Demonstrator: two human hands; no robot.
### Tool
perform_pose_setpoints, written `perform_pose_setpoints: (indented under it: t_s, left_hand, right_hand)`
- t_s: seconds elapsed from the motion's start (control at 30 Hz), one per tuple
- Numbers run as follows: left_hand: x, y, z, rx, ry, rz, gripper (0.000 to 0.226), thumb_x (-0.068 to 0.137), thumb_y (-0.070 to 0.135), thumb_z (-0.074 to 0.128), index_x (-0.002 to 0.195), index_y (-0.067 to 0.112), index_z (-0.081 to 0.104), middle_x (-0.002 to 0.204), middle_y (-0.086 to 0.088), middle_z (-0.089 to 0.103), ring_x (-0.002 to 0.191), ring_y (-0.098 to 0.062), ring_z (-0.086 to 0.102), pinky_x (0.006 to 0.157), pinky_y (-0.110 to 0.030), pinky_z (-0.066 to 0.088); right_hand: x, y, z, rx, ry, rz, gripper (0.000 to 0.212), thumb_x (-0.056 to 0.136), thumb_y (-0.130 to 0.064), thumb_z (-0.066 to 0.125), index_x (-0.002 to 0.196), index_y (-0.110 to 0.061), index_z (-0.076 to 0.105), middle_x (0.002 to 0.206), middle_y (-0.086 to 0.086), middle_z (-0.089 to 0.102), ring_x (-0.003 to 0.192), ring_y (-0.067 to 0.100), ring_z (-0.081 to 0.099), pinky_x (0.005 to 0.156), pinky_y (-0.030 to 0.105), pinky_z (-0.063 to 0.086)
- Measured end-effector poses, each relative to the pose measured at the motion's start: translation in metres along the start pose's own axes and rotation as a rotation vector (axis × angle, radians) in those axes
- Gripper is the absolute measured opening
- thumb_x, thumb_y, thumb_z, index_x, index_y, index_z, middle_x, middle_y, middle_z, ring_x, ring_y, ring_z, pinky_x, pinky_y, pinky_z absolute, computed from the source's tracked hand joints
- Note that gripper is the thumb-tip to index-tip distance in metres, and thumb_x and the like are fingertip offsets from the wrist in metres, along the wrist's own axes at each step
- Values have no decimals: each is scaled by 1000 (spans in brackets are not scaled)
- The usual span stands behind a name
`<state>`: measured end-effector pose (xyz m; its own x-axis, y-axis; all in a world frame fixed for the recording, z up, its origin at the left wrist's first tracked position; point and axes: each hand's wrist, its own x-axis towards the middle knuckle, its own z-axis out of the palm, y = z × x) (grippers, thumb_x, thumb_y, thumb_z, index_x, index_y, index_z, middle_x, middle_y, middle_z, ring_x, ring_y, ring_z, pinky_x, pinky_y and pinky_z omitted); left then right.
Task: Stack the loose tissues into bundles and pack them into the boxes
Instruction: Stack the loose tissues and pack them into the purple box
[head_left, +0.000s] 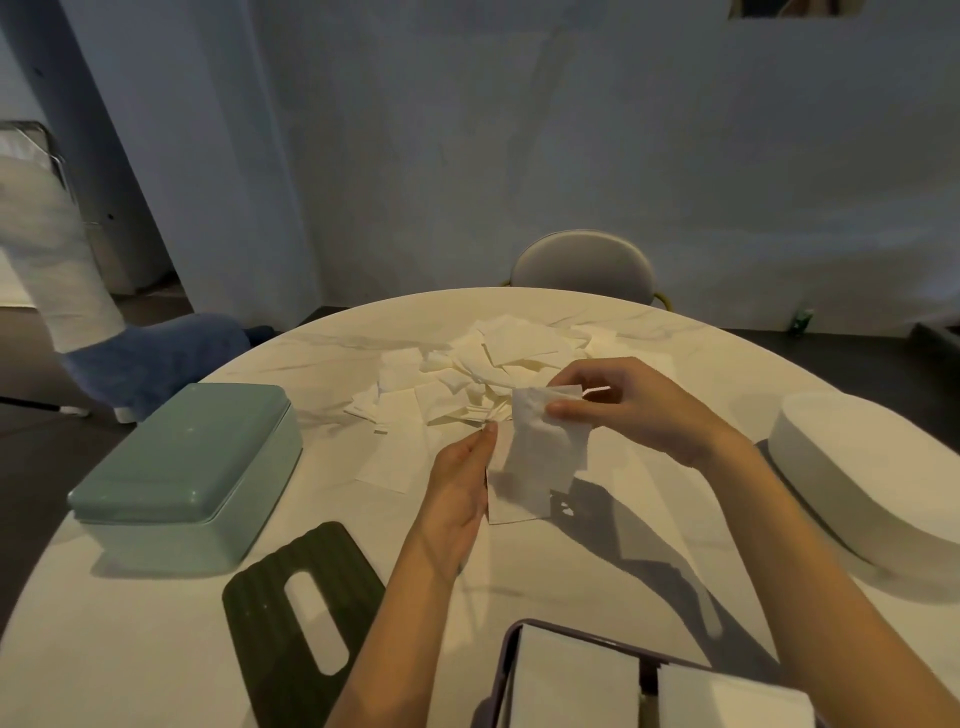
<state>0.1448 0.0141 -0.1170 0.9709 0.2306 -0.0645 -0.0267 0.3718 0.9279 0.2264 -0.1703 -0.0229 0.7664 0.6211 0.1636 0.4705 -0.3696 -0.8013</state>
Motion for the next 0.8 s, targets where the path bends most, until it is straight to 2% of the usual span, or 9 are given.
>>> perform_pose_setpoints:
  t_s: [0.07,0.13,0.27,0.33,0.43,0.5,0.57,0.63,0.8]
  left_hand:
    - [-1,1,1,-51,-35,-13,28,106,29,55,122,11,70,106,-6,77,96,-24,72,77,-35,61]
    - [-2,5,3,-79,-40,-34,21,105,22,55,109,9,71,92,-5,77,86,-24,72,74,-33,62]
    - [-5,7,6,-62,-90,-60,37,105,38,56,126,13,73,127,-14,71,120,-31,67,104,-46,53]
    - [-5,7,5,-39,-100,-73,42,104,44,57,131,15,70,128,-15,70,122,-32,66,99,-42,54]
    - [-6,12,3,-119,-119,-138,51,101,55,50,136,20,64,122,-13,73,109,-29,72,81,-37,59]
    - [-8,15,0,-207,-148,-203,61,97,68,43,140,26,58,118,-12,74,103,-27,74,77,-39,61]
    - [-8,14,1,-255,-205,-250,74,92,77,39,145,28,52,125,-15,71,112,-34,70,91,-52,59]
    - [-9,12,6,-300,-230,-279,81,86,80,44,147,25,51,132,-19,67,121,-42,65,104,-62,49]
    - [-11,11,8,-424,-182,-274,72,95,64,53,143,11,54,126,-22,69,112,-42,69,96,-57,57]
  right_hand:
    - [-4,-9,1,155,-120,21,32,79,-51,73,104,-30,74,100,-17,72,98,8,69,85,22,59]
    - [-1,-5,11,115,-122,34,31,81,-52,73,104,-31,74,100,-16,71,98,9,68,87,22,59]
    - [10,12,31,-209,45,59,16,84,-49,76,94,-39,69,95,-25,62,89,8,64,70,10,49]
    - [11,16,33,-184,43,39,14,85,-47,76,94,-38,70,94,-23,65,87,7,65,67,9,49]
    - [10,15,32,-123,29,5,15,86,-46,76,96,-35,73,93,-19,70,86,2,67,69,8,53]
    - [8,12,31,-39,25,21,19,86,-46,76,99,-33,75,95,-18,72,89,-2,67,71,8,53]
    - [7,10,30,33,35,28,20,85,-46,77,100,-32,75,95,-18,72,90,-1,68,70,9,54]
    - [7,8,32,31,60,27,20,85,-45,77,100,-32,75,94,-18,72,88,3,69,66,9,53]
    - [10,12,35,-188,130,44,30,81,-55,77,107,-45,66,101,-21,59,88,7,61,68,10,45]
